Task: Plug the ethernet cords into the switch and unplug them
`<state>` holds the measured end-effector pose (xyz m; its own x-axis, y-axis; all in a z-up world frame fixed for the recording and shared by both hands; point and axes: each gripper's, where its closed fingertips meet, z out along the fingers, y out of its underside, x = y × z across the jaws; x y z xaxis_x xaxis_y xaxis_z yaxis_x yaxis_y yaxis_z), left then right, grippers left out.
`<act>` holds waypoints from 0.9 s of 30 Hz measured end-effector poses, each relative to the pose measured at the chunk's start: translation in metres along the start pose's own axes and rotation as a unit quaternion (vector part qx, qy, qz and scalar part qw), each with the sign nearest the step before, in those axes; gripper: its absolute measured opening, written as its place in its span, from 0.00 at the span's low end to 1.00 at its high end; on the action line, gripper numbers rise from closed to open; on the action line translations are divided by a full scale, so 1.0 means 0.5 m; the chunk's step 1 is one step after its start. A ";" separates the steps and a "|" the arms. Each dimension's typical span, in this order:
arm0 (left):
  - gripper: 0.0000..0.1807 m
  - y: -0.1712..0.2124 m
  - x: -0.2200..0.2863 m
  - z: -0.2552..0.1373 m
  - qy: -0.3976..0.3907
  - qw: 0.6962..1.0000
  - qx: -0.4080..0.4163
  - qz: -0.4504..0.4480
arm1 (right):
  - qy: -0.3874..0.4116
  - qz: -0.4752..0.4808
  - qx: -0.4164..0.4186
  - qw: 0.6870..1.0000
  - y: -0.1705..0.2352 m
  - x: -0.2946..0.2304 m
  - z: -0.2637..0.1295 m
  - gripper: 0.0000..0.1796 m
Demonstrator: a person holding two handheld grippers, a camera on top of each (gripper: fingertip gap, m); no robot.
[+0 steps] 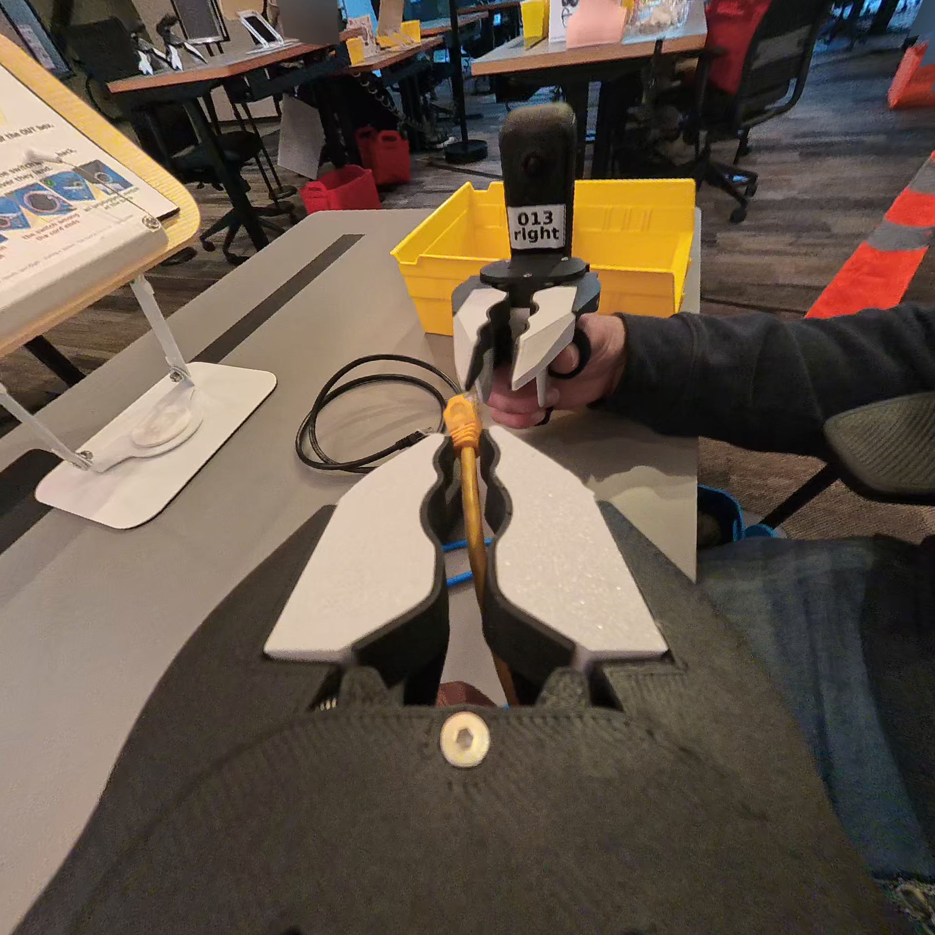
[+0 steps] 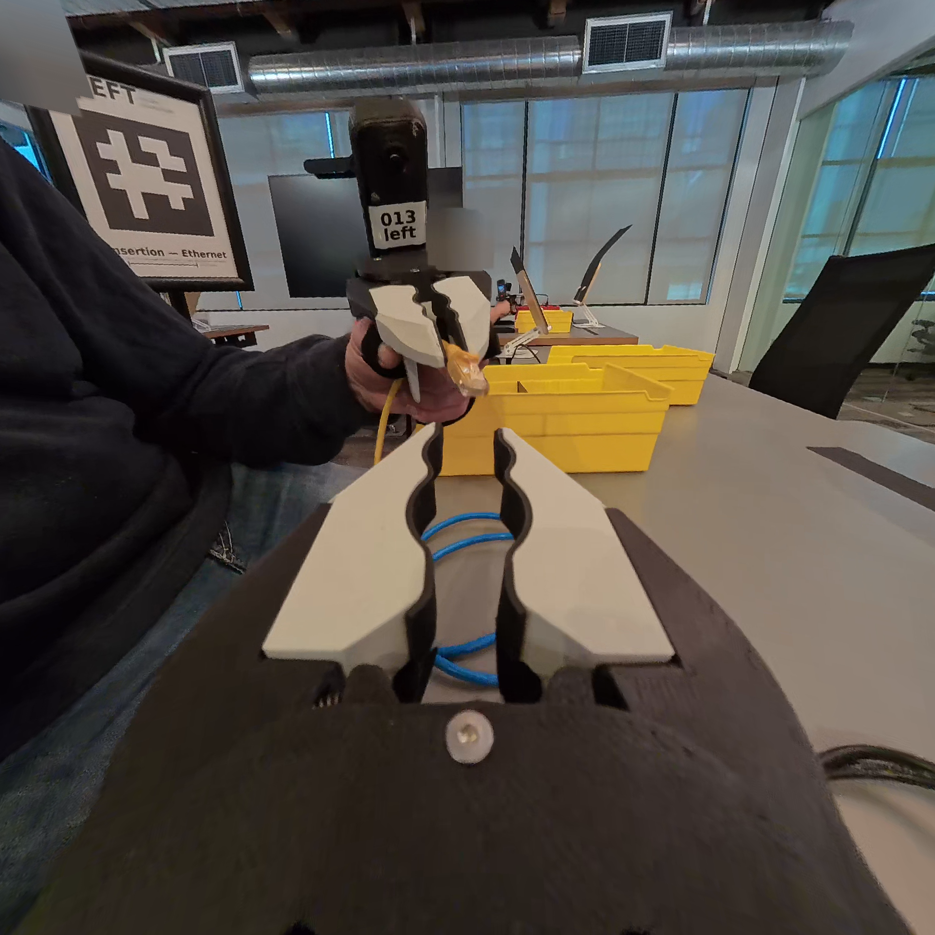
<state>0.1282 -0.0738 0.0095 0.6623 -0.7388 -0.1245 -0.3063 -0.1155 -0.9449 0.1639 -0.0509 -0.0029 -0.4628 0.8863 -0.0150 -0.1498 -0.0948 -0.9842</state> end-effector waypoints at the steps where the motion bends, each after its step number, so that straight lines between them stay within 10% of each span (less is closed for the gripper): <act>1: 0.05 0.001 0.003 0.000 0.000 1.000 -0.004 0.010 | -0.003 -0.002 0.000 1.000 -0.004 -0.003 0.005 0.11; 14: 0.05 -0.009 0.031 0.006 0.013 0.997 -0.017 0.070 | -0.058 -0.019 -0.017 0.998 -0.018 -0.034 0.064 0.07; 27: 0.06 -0.028 0.039 0.009 0.083 0.992 0.038 -0.085 | -0.008 -0.166 -0.035 0.985 -0.041 -0.045 0.057 0.06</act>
<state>0.1486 -0.0838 0.0190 0.5773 -0.8122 0.0845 -0.1436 -0.2029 -0.9686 0.1525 -0.0820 0.0225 -0.4117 0.8559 0.3129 -0.2352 0.2320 -0.9439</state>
